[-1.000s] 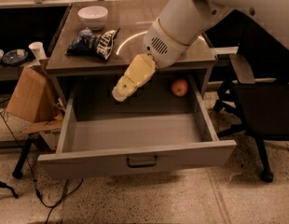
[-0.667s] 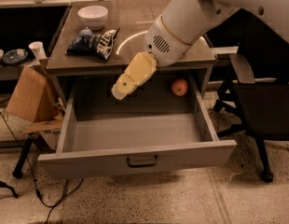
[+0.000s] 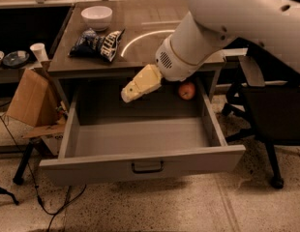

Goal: Pick apple from top drawer and place on counter

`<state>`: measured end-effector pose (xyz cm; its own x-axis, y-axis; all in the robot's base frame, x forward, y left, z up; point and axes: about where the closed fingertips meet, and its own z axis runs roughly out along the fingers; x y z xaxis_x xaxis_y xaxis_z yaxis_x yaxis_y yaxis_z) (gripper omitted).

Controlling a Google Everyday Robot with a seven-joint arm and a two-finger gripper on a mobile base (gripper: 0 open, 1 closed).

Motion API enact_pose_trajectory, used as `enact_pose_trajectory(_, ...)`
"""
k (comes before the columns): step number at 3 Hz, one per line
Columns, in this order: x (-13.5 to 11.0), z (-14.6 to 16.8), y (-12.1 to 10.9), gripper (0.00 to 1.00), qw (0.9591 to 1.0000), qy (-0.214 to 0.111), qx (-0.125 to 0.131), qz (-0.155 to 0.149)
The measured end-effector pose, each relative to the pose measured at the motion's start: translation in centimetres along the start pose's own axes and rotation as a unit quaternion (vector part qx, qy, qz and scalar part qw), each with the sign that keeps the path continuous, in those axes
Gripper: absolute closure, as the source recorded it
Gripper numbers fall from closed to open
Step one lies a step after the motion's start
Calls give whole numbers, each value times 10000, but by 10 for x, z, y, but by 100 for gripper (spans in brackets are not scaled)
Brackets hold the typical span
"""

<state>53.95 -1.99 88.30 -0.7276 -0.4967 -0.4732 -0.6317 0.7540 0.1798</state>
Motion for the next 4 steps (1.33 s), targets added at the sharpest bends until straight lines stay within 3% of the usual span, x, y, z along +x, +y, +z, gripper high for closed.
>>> enact_pose_trajectory(1, 25, 22, -30, 0, 9969, -14, 284, 737)
enact_pose_trajectory(2, 43, 59, -64, 0, 9907, -250, 492, 1247)
enact_pose_trajectory(3, 36, 84, -80, 0, 9864, -704, 565, 1370)
enact_pose_trajectory(4, 10, 114, -82, 0, 9854, -1056, 155, 1323)
